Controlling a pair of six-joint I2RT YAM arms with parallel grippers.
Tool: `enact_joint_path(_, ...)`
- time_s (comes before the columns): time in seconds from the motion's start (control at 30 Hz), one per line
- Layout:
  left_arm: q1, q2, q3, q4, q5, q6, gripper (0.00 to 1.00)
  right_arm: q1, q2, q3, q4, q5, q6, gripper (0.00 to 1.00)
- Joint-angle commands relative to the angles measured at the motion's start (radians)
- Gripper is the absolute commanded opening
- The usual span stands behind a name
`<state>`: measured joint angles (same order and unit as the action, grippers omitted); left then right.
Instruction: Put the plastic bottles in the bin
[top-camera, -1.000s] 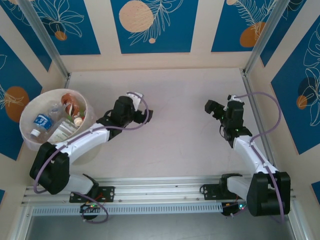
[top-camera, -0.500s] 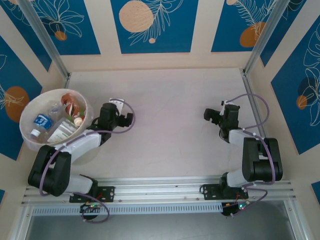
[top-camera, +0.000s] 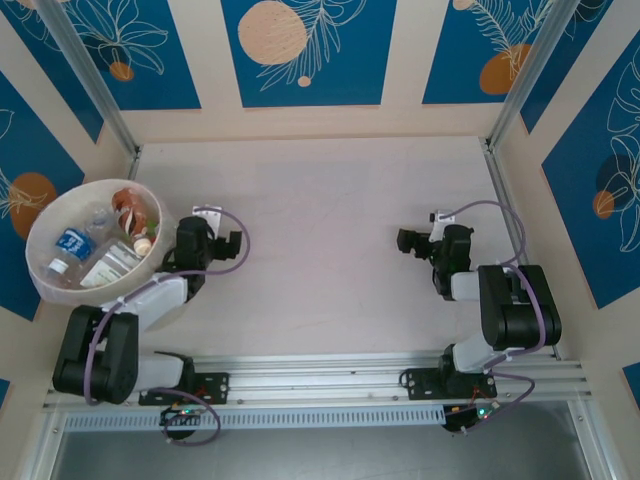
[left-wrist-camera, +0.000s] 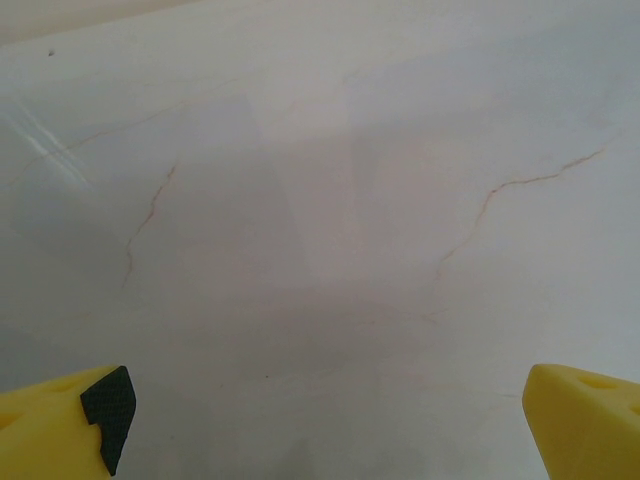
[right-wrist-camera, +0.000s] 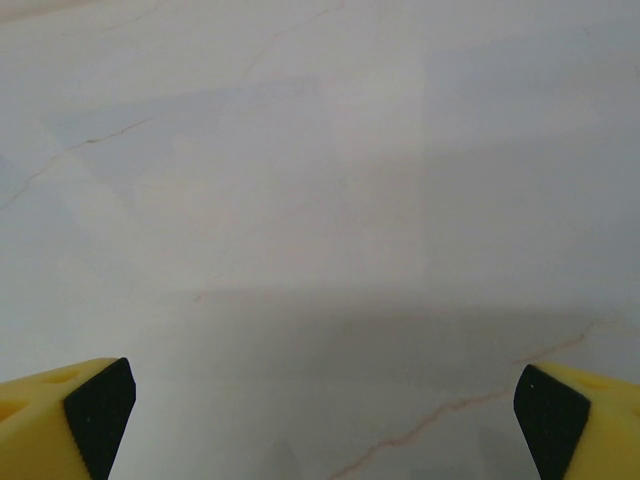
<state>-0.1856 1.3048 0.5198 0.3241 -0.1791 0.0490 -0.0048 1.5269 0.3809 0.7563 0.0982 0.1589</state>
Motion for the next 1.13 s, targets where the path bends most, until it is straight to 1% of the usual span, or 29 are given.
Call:
enact_joint_path(0.0, 0.038, 0.057, -0.041, 0.125, 0.045, 0.044, 1.0, 0.012, -0.004, 0.029, 0.059, 0.046, -0.044, 0.99)
enact_joint_path(0.03, 0.045, 0.078, -0.056, 0.188, 0.08, 0.054, 1.0, 0.013, -0.002, 0.026, 0.07, 0.046, -0.045, 0.99)
enact_joint_path(0.1, 0.054, 0.092, -0.061, 0.241, 0.132, 0.064, 1.0, 0.013, -0.004, 0.027, 0.067, 0.046, -0.045, 0.99)
enact_joint_path(0.13, 0.057, 0.103, -0.093, 0.34, 0.163, 0.078, 1.0, 0.015, -0.004, 0.026, 0.066, 0.047, -0.045, 0.99)
enact_joint_path(0.17, 0.062, 0.119, -0.113, 0.409, 0.169, 0.079, 1.0, 0.015, -0.004, 0.026, 0.065, 0.046, -0.045, 0.99)
enact_joint_path(0.2, 0.071, 0.131, -0.117, 0.416, 0.177, 0.071, 1.0, 0.014, -0.004, 0.026, 0.069, 0.048, -0.045, 0.99)
enact_joint_path(0.23, 0.078, 0.149, -0.141, 0.481, 0.191, 0.069, 1.0, 0.014, -0.004, 0.027, 0.066, 0.048, -0.045, 0.99)
enact_joint_path(0.33, 0.094, 0.167, -0.174, 0.551, 0.225, 0.062, 1.0, 0.014, -0.004, 0.026, 0.066, 0.048, -0.045, 0.99)
enact_joint_path(0.4, 0.095, 0.236, -0.181, 0.631, 0.232, 0.064, 1.0, 0.013, -0.005, 0.027, 0.066, 0.047, -0.045, 0.99)
enact_joint_path(0.43, 0.107, 0.239, -0.175, 0.636, 0.226, 0.043, 1.0, 0.014, -0.004, 0.026, 0.067, 0.047, -0.044, 0.99)
enact_joint_path(0.47, 0.118, 0.225, -0.154, 0.562, 0.205, 0.025, 1.0, 0.014, -0.004, 0.026, 0.066, 0.047, -0.045, 0.99)
enact_joint_path(0.5, 0.119, 0.24, -0.137, 0.553, 0.137, -0.005, 1.0, 0.013, -0.004, 0.026, 0.067, 0.048, -0.045, 0.99)
enact_joint_path(0.53, 0.119, 0.235, -0.126, 0.528, 0.096, -0.014, 1.0, 0.014, -0.004, 0.026, 0.066, 0.047, -0.045, 0.99)
enact_joint_path(0.6, 0.112, 0.235, -0.142, 0.561, 0.024, -0.036, 1.0, 0.014, -0.004, 0.027, 0.066, 0.047, -0.045, 0.99)
enact_joint_path(0.63, 0.11, 0.233, -0.145, 0.561, 0.012, -0.037, 1.0, 0.014, -0.004, 0.027, 0.066, 0.047, -0.045, 0.99)
enact_joint_path(0.83, 0.109, 0.234, -0.146, 0.564, 0.01, -0.038, 1.0, 0.014, -0.003, 0.029, 0.064, 0.047, -0.045, 0.99)
enact_joint_path(0.93, 0.109, 0.234, -0.147, 0.565, 0.01, -0.038, 1.0, 0.004, -0.003, 0.036, 0.048, 0.016, -0.044, 0.99)
enact_joint_path(1.1, 0.11, 0.234, -0.147, 0.564, 0.01, -0.036, 1.0, 0.008, -0.005, 0.032, 0.056, 0.02, -0.047, 0.99)
